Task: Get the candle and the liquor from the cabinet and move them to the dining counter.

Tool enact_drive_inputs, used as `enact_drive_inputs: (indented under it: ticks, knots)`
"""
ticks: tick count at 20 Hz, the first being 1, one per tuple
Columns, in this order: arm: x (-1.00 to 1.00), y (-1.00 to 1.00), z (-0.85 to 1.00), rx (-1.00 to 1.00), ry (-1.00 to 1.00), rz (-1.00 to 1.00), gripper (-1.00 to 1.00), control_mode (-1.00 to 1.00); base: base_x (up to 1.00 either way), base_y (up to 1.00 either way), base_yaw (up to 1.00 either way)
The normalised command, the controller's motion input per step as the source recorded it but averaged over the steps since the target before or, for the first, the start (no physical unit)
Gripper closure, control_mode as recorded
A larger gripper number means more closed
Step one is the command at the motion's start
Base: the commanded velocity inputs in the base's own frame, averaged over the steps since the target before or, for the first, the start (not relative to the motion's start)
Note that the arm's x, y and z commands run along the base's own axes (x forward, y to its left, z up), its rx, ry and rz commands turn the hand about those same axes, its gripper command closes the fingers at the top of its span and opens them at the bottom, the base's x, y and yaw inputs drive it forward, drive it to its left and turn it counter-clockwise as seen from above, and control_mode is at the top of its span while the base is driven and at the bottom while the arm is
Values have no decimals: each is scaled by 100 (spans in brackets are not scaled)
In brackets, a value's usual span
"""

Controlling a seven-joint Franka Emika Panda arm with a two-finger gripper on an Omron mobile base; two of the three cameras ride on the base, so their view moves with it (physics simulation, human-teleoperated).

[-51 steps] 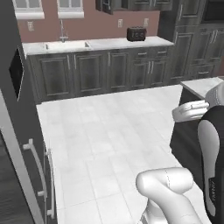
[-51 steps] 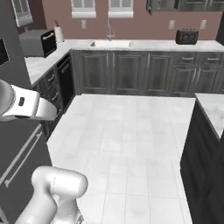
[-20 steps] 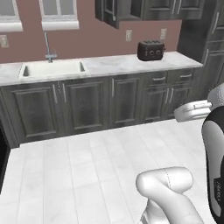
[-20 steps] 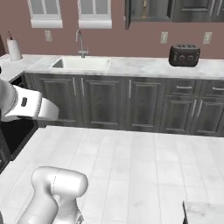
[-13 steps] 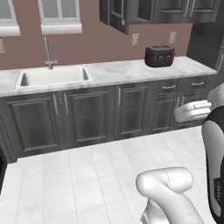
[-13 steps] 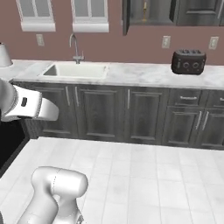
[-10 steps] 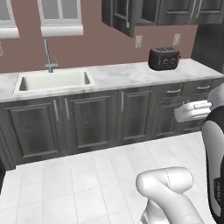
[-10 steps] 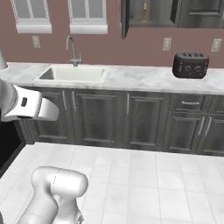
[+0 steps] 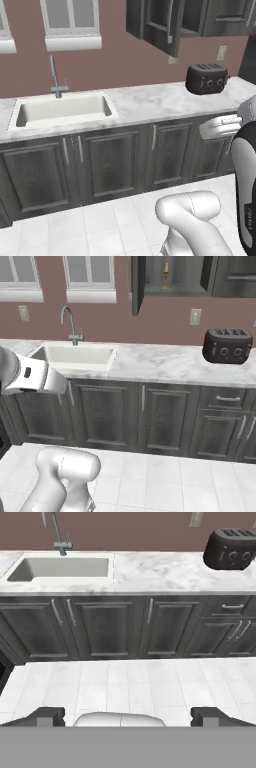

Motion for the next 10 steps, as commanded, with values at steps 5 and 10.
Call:
enact_drive_inputs:
  ticks: [5,10]
  knots:
    - [0,0,0,0,0,0,-100,100,100,-11,0]
    - [0,0,0,0,0,0,-100,100,52,-50,0]
